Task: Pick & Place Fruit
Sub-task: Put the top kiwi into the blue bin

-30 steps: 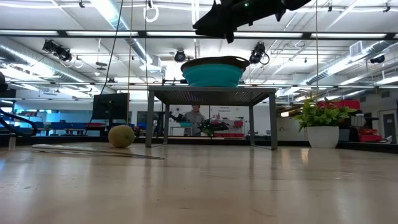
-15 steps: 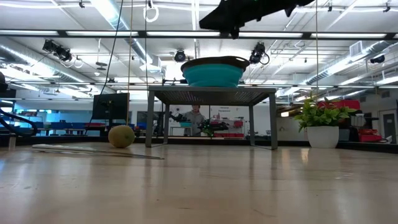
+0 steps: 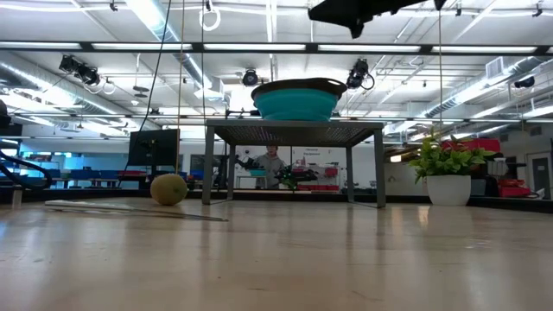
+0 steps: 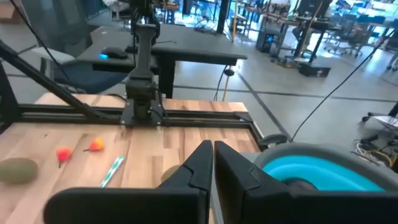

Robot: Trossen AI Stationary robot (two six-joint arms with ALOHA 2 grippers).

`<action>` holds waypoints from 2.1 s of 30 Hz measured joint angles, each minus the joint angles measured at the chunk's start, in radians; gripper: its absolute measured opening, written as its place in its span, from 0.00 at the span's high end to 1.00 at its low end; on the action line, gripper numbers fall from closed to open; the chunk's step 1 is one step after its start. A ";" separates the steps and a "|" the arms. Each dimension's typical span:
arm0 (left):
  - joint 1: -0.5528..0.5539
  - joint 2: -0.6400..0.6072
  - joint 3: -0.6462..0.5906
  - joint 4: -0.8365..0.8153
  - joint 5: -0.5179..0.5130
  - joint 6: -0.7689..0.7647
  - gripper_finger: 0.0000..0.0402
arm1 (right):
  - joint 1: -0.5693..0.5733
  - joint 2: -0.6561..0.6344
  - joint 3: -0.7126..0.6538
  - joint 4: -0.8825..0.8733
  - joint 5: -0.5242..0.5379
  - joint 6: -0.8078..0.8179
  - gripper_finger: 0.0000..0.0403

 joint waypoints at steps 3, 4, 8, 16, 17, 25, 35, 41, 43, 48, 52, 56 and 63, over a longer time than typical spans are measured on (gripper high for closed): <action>0.000 0.000 0.000 0.000 0.000 0.000 0.83 | 0.016 -0.040 -0.040 0.003 0.001 0.000 0.95; 0.000 0.000 0.000 0.000 0.000 0.000 0.83 | 0.025 -0.051 -0.050 0.004 0.001 0.000 0.95; 0.000 0.000 0.000 0.000 0.000 0.000 0.83 | 0.066 -0.097 -0.096 0.004 0.016 0.000 0.97; 0.000 0.000 0.000 0.000 0.000 0.000 0.83 | 0.152 -0.202 -0.217 0.029 0.067 0.008 0.98; 0.000 0.000 0.000 0.000 0.000 0.000 0.83 | 0.158 -0.220 -0.236 0.042 0.067 0.011 0.98; 0.000 0.000 0.000 0.000 0.000 0.000 0.83 | 0.179 -0.400 -0.395 0.104 0.069 0.009 0.98; 0.000 0.000 0.000 0.000 0.000 0.000 0.83 | 0.178 -0.598 -0.562 0.118 0.069 0.008 0.98; 0.000 0.000 0.000 0.000 0.000 0.000 0.83 | 0.178 -0.680 -0.676 0.249 0.055 0.052 0.98; 0.000 0.000 0.000 0.000 0.000 0.000 0.83 | 0.178 -0.702 -0.711 0.301 0.044 0.061 0.98; 0.000 0.000 0.000 0.000 0.000 0.000 0.83 | 0.175 -0.772 -0.766 0.323 0.072 0.061 0.98; 0.000 0.000 0.000 0.000 0.000 0.000 0.83 | 0.175 -0.818 -0.818 0.357 0.087 0.060 0.98; 0.000 0.000 0.000 0.000 0.000 0.000 0.83 | 0.175 -0.847 -0.855 0.358 0.087 0.061 0.98; 0.000 0.000 0.000 0.000 0.000 0.000 0.83 | 0.175 -0.906 -0.899 0.358 0.087 0.060 0.98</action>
